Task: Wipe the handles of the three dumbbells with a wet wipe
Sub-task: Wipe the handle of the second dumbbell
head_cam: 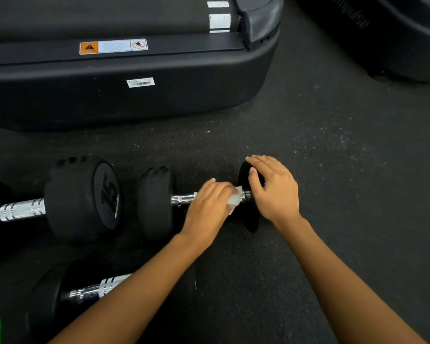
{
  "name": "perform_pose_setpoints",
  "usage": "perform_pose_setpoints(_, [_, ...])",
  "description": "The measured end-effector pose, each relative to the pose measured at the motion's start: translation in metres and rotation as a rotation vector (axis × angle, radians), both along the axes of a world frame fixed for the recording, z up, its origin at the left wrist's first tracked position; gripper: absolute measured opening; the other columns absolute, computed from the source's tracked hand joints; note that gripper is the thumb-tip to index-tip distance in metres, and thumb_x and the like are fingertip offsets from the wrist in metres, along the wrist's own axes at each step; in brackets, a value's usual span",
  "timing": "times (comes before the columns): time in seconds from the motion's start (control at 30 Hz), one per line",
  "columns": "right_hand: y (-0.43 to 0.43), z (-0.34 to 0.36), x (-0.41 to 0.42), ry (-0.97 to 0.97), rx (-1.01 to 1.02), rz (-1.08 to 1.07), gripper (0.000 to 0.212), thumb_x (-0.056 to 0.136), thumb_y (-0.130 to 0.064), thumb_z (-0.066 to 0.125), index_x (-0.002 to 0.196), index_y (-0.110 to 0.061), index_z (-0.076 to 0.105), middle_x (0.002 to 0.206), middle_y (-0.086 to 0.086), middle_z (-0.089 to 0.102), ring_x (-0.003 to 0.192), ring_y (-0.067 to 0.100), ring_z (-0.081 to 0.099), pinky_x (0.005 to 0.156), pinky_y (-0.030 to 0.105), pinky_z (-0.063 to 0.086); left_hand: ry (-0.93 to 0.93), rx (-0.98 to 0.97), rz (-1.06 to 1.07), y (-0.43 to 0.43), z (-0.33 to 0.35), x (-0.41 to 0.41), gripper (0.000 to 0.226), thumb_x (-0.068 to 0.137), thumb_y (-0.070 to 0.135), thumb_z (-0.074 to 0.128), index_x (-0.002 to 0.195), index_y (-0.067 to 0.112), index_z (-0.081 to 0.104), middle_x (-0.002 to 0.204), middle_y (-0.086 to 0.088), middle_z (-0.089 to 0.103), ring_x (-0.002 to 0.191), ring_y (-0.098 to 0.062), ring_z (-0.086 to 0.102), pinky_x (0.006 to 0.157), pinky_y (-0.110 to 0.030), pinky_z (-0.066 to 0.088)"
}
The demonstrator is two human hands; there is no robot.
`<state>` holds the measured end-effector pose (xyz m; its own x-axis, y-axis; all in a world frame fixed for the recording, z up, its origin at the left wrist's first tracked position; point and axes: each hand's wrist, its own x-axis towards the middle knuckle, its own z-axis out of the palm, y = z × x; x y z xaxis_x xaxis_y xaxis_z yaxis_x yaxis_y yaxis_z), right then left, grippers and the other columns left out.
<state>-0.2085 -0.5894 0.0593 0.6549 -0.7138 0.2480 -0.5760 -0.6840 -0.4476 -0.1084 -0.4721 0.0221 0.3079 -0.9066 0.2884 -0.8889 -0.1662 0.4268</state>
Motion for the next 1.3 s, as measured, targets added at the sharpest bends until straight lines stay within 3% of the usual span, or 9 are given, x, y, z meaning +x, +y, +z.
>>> perform_pose_setpoints(0.17, [0.001, 0.002, 0.001, 0.009, 0.008, -0.001, 0.042, 0.092, -0.032, 0.036, 0.121, -0.015, 0.062, 0.124, 0.001, 0.062, 0.122, 0.016, 0.05, 0.107, 0.029, 0.03, 0.029, 0.031, 0.046, 0.008, -0.004, 0.004, 0.037, 0.08, 0.011, 0.07, 0.115, 0.008, 0.063, 0.112, -0.005, 0.066, 0.106, -0.019, 0.06, 0.107, -0.034, 0.028])
perform_pose_setpoints(0.3, [0.0, 0.005, 0.003, 0.015, 0.016, -0.003, 0.04, 0.092, -0.029, 0.038, 0.12, -0.015, 0.062, 0.123, 0.001, 0.062, 0.121, 0.015, 0.05, 0.104, 0.023, 0.028, 0.144, 0.194, 0.038, -0.01, 0.006, 0.008, 0.031, 0.097, 0.023, 0.045, 0.122, 0.011, 0.059, 0.117, -0.006, 0.064, 0.11, -0.021, 0.056, 0.107, -0.033, 0.029])
perform_pose_setpoints(0.47, [0.0, 0.003, 0.001, 0.009, 0.003, -0.001, 0.039, 0.092, -0.029, 0.039, 0.119, -0.014, 0.063, 0.122, 0.001, 0.063, 0.119, 0.014, 0.051, 0.104, 0.022, 0.027, 0.016, 0.392, -0.025, -0.024, 0.012, 0.01, 0.04, 0.102, 0.032, 0.027, 0.124, 0.015, 0.055, 0.119, -0.005, 0.062, 0.112, -0.02, 0.054, 0.108, -0.033, 0.023])
perform_pose_setpoints(0.57, [0.0, 0.002, 0.0, -0.002, -0.001, 0.006, 0.041, 0.092, -0.031, 0.036, 0.12, -0.014, 0.063, 0.123, 0.001, 0.063, 0.119, 0.015, 0.052, 0.105, 0.027, 0.031, -0.027, 0.485, 0.002, -0.02, 0.014, 0.019, 0.042, 0.101, 0.033, 0.024, 0.123, 0.016, 0.056, 0.118, -0.003, 0.063, 0.112, -0.019, 0.055, 0.111, -0.037, 0.018])
perform_pose_setpoints(0.73, [0.0, 0.002, 0.001, -0.005, 0.015, 0.006, 0.039, 0.092, -0.029, 0.039, 0.12, -0.015, 0.062, 0.123, 0.001, 0.063, 0.121, 0.016, 0.051, 0.106, 0.03, 0.033, 0.005, 0.681, 0.011, -0.041, 0.024, 0.021, 0.041, 0.102, 0.026, 0.02, 0.105, 0.014, 0.059, 0.1, -0.004, 0.065, 0.1, -0.023, 0.059, 0.108, -0.042, 0.024])
perform_pose_setpoints(0.97, [-0.001, 0.001, 0.0, -0.01, 0.009, 0.009, 0.045, 0.091, -0.035, 0.033, 0.12, -0.017, 0.062, 0.123, 0.0, 0.062, 0.121, 0.015, 0.051, 0.105, 0.032, 0.036, 0.052, 0.655, -0.052, -0.044, 0.026, 0.015, 0.039, 0.101, 0.031, 0.023, 0.11, 0.016, 0.057, 0.105, -0.005, 0.064, 0.106, -0.02, 0.057, 0.112, -0.043, 0.016])
perform_pose_setpoints(1.17, [-0.001, -0.001, 0.001, -0.014, 0.017, 0.008, 0.048, 0.09, -0.038, 0.031, 0.121, -0.018, 0.062, 0.124, -0.002, 0.062, 0.122, 0.014, 0.049, 0.104, 0.033, 0.037, 0.072, 0.787, -0.043, -0.053, 0.034, 0.02, 0.039, 0.102, 0.028, 0.021, 0.11, 0.018, 0.057, 0.106, -0.005, 0.063, 0.106, -0.023, 0.056, 0.107, -0.043, 0.025])
perform_pose_setpoints(1.3, [-0.002, 0.0, 0.002, -0.017, 0.02, 0.003, 0.051, 0.089, -0.04, 0.028, 0.12, -0.019, 0.062, 0.124, -0.003, 0.062, 0.122, 0.013, 0.049, 0.103, 0.034, 0.039, 0.163, 0.714, -0.089, -0.051, 0.033, 0.009, 0.037, 0.101, 0.03, 0.022, 0.109, 0.017, 0.056, 0.113, -0.005, 0.061, 0.111, -0.021, 0.054, 0.11, -0.043, 0.019])
